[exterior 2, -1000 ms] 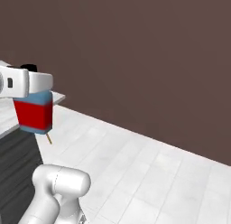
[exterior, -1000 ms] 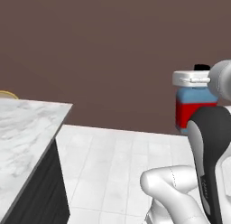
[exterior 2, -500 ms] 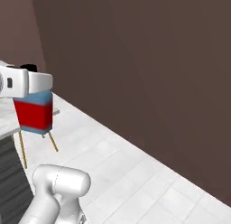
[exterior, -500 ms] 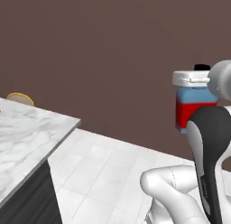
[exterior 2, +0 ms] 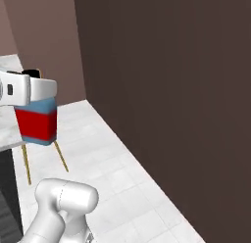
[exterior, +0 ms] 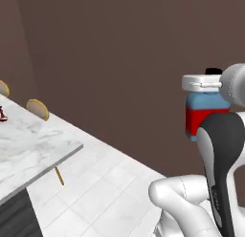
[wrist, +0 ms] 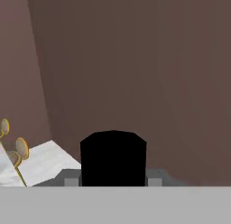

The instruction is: Get the candle and the liquor from the cabinet and move them to the dining counter.

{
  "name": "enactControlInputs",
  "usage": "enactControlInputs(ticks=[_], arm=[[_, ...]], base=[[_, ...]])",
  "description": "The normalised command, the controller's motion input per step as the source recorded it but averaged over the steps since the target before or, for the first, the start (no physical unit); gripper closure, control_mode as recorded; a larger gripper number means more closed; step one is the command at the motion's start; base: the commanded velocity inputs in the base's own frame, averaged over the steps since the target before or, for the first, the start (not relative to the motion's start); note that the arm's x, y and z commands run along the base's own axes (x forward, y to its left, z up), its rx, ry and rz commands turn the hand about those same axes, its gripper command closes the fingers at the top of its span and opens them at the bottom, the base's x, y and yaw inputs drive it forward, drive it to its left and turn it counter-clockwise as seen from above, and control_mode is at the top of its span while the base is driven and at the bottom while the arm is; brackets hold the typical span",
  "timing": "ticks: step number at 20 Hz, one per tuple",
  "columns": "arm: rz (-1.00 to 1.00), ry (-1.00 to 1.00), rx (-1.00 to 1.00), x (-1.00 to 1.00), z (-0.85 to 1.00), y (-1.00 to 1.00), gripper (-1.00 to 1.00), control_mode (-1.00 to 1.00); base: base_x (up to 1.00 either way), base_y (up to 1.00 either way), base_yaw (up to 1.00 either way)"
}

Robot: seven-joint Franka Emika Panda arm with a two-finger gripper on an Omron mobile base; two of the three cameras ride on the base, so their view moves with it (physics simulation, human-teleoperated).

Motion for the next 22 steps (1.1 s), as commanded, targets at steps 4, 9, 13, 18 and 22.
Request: enactControlInputs(ticks=[4,9,13,18,22], arm=[[0.0,0.0,0.0,0.0,0.0,0.0,1.0,1.0],[0.0,0.0,0.0,0.0,0.0,0.0,1.0,1.0],[0.0,0.0,0.0,0.0,0.0,0.0,1.0,1.0],[0.0,0.0,0.0,0.0,0.0,0.0,1.0,1.0],[0.0,0.0,0.0,0.0,0.0,0.0,1.0,1.0]], base=[[1.0,-0.74,0.49],[1.0,-0.76,0.5],[1.0,-0.79,0.49],[0.94,-0.83,0.5],[0.83,-0.92,0.45]])
